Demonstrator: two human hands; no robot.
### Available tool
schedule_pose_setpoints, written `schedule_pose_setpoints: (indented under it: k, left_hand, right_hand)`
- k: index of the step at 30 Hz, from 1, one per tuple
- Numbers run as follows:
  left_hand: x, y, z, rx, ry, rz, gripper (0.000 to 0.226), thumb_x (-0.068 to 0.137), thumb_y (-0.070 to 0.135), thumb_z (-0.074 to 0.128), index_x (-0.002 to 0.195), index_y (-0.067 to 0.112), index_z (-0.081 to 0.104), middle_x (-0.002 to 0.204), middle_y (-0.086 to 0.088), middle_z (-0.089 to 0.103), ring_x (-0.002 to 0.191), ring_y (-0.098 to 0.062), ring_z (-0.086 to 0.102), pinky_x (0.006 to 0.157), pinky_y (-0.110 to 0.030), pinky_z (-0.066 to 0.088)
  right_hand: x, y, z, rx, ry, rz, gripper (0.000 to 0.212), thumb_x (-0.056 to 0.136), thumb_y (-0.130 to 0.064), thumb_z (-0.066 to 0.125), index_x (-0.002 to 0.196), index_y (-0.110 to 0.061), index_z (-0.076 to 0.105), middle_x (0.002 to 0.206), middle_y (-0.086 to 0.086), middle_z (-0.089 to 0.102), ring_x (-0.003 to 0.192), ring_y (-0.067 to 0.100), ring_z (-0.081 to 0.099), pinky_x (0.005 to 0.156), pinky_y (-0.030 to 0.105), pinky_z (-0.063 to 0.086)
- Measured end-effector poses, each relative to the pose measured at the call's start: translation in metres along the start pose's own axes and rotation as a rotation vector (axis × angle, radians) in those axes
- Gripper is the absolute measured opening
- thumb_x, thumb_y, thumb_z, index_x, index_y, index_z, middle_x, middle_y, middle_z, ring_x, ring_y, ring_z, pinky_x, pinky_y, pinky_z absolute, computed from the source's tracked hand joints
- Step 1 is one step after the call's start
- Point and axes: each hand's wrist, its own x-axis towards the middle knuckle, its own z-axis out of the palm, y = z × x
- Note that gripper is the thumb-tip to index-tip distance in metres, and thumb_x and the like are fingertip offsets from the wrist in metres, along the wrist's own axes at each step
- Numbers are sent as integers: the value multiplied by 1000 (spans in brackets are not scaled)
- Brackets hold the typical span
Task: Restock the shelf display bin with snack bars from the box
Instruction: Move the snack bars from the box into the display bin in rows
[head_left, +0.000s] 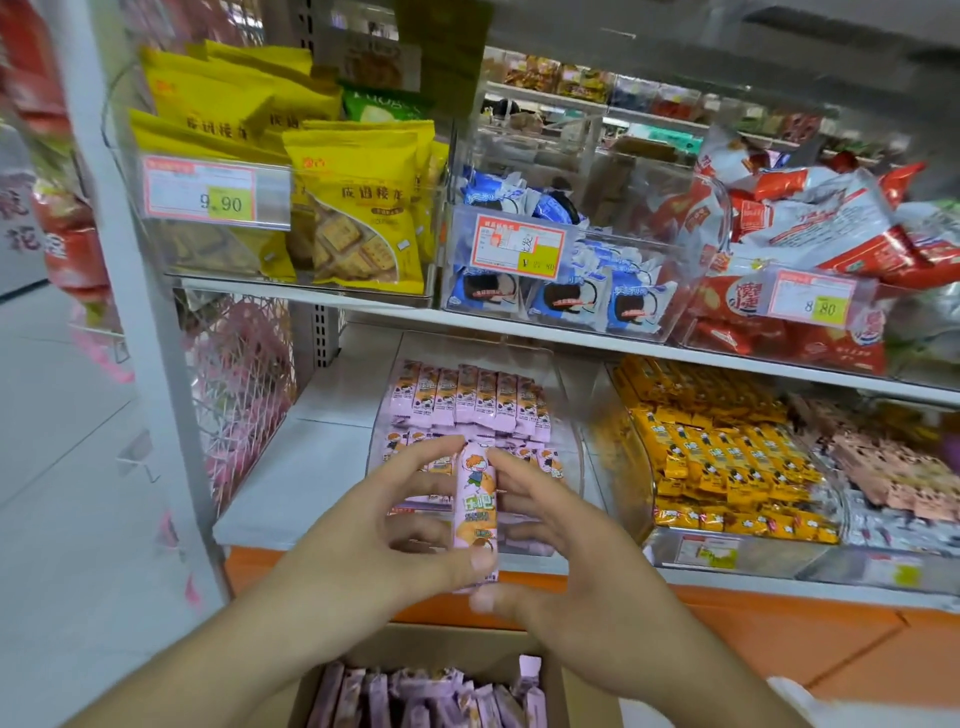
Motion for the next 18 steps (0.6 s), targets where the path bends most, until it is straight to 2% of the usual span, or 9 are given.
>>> schedule_pose_setpoints:
  k: [2,5,8,13,16,18]
  left_hand:
    - [1,-2,-3,-7,-67,-3,90,67,15,97,138,51,56,127,9,68,98,-27,75,90,-39,59]
    - [3,-6,-4,-18,-125,-4,104,59,13,101,142,52,53,127,8,67,100,-36,71,81,-34,58]
    - [5,-12,2,22,-145,-6,114,58,6,101,147,51,47,123,4,70,99,-40,68,81,-35,58]
    - [10,-17,14,1,-125,-1,111,54,0,100,139,55,54,121,13,65,97,-31,73,86,-41,61]
    - [17,-19,18,-9,-104,-3,112,49,-2,102,137,51,57,117,11,66,91,-33,73,82,-35,61]
    - [25,-19,19,-48,-78,-1,111,46,-10,100,135,43,60,115,5,68,84,-33,72,79,-37,62]
  right_hand:
    - [-1,3,-4,53,-33,10,92,83,-14,89,136,-73,42,139,-40,54,133,-7,53,110,25,48]
    - [-2,10,-9,195,-79,73,93,83,-9,88,146,-61,44,140,-26,61,128,8,61,111,38,50]
    - [-1,14,-12,259,-105,127,90,83,-6,87,148,-54,47,136,-10,65,121,16,66,108,40,53]
    - [5,23,-15,266,-29,173,87,74,-2,91,142,-45,57,131,-6,59,108,17,71,101,41,58]
    - [6,30,-20,329,-17,171,81,76,-6,87,145,-37,58,133,-1,62,111,19,71,104,37,56]
    - [7,32,-25,393,-12,166,71,79,-10,80,143,-31,61,135,-2,66,116,19,70,106,36,55]
